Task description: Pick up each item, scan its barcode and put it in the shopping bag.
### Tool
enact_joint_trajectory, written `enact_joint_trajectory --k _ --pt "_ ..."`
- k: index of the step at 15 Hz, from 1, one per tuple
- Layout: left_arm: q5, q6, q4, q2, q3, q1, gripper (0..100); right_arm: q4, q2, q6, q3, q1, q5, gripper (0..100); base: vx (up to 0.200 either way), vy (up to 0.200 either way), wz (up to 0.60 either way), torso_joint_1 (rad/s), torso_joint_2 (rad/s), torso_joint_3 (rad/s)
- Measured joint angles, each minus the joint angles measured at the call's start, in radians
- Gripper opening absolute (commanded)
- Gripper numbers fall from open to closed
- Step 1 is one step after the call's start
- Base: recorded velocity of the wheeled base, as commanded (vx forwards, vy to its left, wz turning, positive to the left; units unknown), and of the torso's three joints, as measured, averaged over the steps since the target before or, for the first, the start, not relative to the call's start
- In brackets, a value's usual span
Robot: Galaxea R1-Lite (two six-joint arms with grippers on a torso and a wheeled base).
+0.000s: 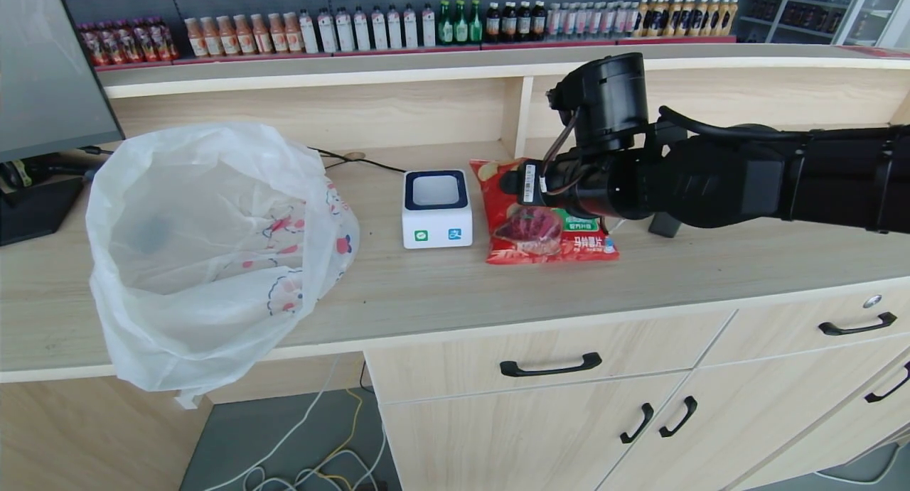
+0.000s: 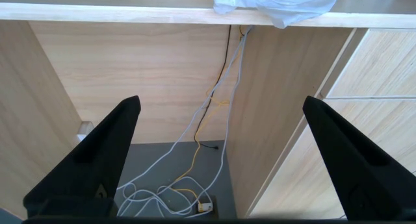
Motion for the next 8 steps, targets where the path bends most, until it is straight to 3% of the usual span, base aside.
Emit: enact_joint_trajectory --k 8 --pt "0.0 0.0 0.0 0.0 0.0 0.0 100 0.004 0.013 0.001 0.001 0.03 -0.004 100 0.0 0.0 0.0 0.0 0.0 0.0"
